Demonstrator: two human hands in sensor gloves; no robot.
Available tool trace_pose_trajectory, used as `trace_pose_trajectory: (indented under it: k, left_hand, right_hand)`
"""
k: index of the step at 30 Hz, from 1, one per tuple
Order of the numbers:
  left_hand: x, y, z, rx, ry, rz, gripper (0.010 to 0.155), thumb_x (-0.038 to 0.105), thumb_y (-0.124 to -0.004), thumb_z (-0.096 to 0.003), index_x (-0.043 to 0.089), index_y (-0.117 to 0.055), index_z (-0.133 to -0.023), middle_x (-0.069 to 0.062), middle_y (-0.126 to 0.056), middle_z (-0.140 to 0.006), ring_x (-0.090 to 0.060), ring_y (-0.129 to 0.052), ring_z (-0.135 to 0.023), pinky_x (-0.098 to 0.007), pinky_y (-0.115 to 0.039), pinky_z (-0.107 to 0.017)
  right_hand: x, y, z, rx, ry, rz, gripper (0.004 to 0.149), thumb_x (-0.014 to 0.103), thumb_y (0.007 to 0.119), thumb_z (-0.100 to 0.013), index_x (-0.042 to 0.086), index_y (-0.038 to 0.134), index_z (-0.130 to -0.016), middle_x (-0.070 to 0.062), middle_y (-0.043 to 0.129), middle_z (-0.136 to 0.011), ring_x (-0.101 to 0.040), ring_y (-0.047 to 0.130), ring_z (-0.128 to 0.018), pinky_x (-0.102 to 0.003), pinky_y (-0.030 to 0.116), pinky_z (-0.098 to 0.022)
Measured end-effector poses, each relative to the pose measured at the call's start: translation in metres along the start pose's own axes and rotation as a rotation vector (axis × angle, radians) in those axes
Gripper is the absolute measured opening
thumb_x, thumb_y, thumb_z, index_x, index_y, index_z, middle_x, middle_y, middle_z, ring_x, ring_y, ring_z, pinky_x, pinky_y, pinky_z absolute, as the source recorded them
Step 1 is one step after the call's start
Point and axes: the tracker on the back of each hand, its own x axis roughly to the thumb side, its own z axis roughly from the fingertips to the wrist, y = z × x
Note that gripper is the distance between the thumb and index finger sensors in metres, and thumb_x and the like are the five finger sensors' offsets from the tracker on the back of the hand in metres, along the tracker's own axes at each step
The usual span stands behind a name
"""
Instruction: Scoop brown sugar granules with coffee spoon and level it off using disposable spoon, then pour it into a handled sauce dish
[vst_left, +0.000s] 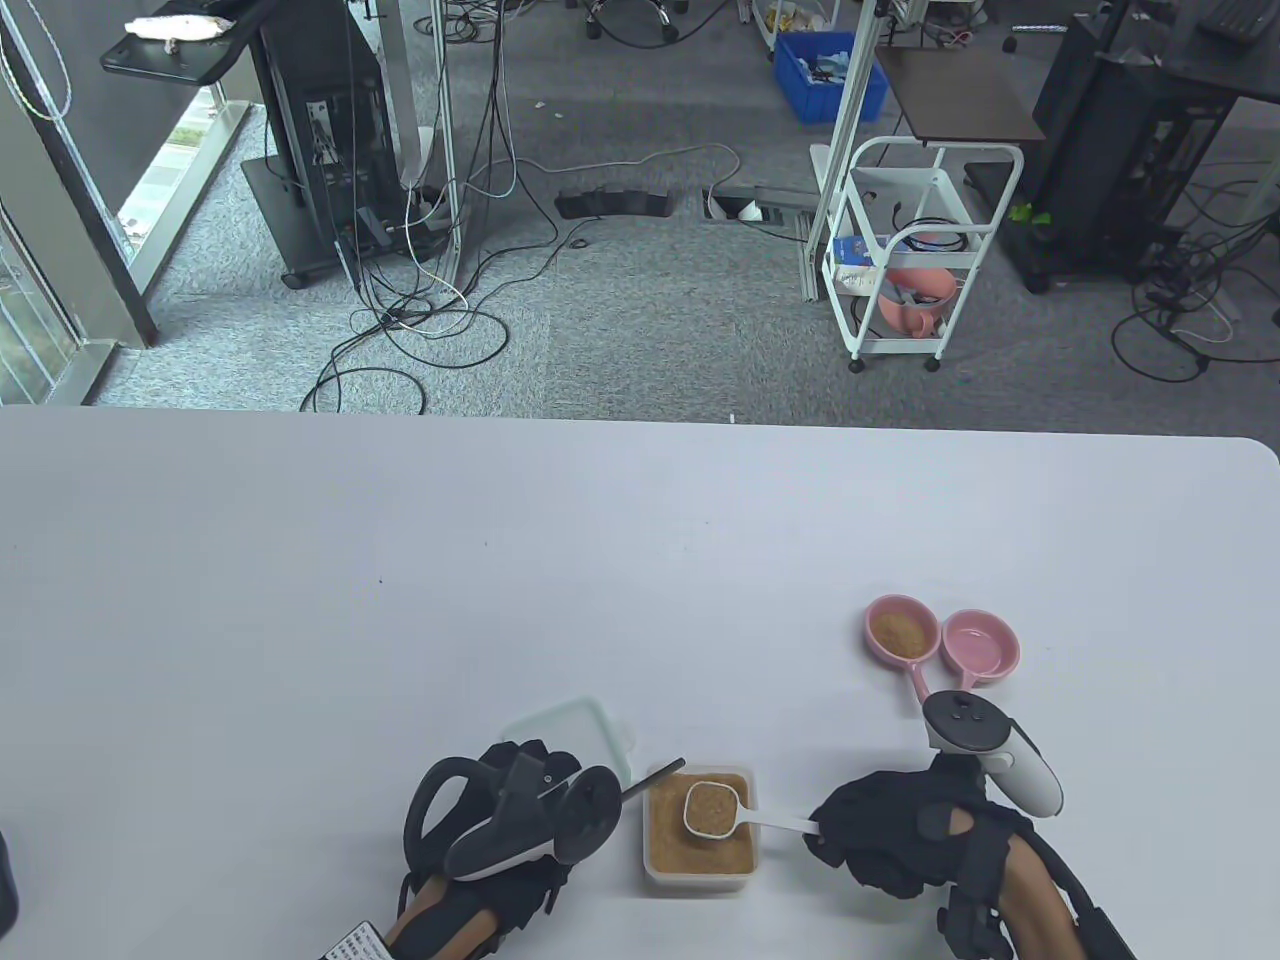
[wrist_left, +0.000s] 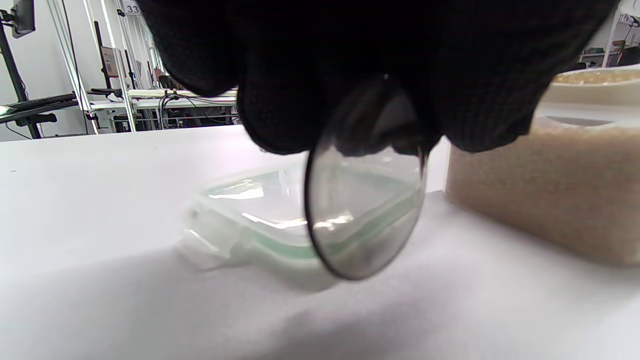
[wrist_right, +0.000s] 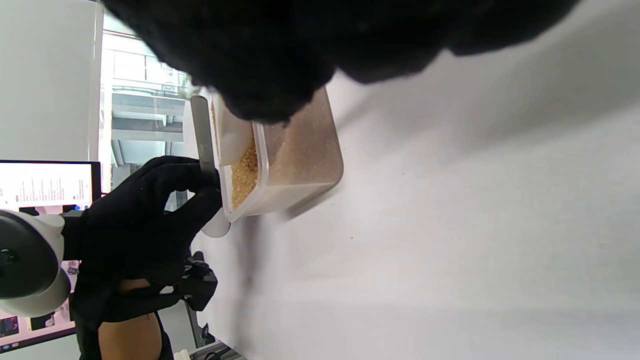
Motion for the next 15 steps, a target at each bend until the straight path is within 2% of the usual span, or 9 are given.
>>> trace_pose_trajectory:
  k: [9,15]
  left_hand:
    - [-0.019,0.011,0.003,0.051,0.066,0.044,0.04,0.058,-0.086,-0.0398,0.042,-0.092,-0.076,0.017,-0.096,-0.078,-0.015,-0.1,-0.077,-0.045,-0.074,-0.073]
    - [-0.056,0.019,0.003,0.082,0.198,0.08,0.041,0.058,-0.086,-0.0399,0.042,-0.091,-0.077,0.017,-0.096,-0.078,-0.015,-0.1,-0.077,-0.045,-0.074,-0.073]
  right_hand:
    - [0.0,0.0,0.0,-0.001,-0.006,-0.001,0.043,0.039,0.079,-0.05,0.011,0.092,-0.079,0.003,0.1,-0.037,-0.018,0.094,-0.009,-0.046,0.082,-0.029]
    - [0.0,0.0,0.0,-0.002,-0.004,0.002,0.043,0.039,0.079,-0.05,0.011,0.092,-0.079,0.003,0.1,-0.037,-0.018,0.094,-0.009,-0.046,0.082,-0.029]
